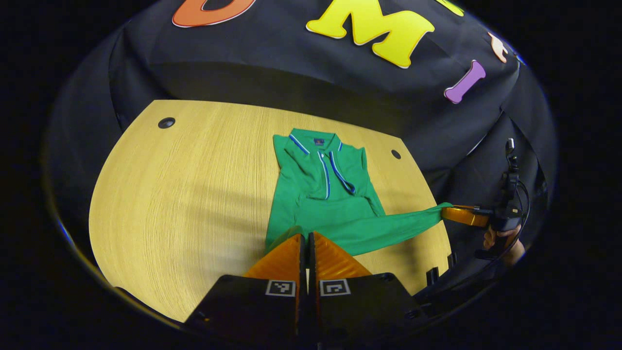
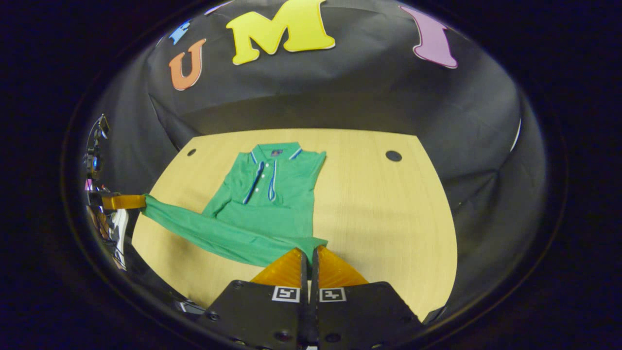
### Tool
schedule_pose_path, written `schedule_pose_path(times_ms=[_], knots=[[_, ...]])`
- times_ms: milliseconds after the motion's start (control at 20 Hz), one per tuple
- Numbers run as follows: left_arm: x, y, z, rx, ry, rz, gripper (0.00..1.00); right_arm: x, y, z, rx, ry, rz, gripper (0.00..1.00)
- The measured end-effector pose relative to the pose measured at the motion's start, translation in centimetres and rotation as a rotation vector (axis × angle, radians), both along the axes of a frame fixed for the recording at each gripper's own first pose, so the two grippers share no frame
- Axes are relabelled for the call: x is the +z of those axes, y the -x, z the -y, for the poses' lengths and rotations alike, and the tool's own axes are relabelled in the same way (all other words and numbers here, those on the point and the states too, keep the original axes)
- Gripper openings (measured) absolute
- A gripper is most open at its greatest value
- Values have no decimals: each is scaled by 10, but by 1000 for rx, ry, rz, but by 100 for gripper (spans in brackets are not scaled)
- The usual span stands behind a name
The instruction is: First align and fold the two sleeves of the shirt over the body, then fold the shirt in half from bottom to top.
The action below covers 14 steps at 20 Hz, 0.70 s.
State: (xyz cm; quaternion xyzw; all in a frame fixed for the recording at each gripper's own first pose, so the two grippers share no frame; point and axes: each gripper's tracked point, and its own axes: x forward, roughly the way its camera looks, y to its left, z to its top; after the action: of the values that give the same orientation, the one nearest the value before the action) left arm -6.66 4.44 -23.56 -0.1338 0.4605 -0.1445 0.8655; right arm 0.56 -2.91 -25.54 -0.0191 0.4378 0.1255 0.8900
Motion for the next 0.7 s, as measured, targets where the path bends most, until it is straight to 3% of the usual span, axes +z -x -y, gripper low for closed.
schedule_pose_path(times_ms=[450,700], knots=[[2,-127,2,106,46,73,6,31,-138,-41,4,-26,103,0],[-15,-199,1,170,64,102,6,19,-204,-54,6,-31,109,0]])
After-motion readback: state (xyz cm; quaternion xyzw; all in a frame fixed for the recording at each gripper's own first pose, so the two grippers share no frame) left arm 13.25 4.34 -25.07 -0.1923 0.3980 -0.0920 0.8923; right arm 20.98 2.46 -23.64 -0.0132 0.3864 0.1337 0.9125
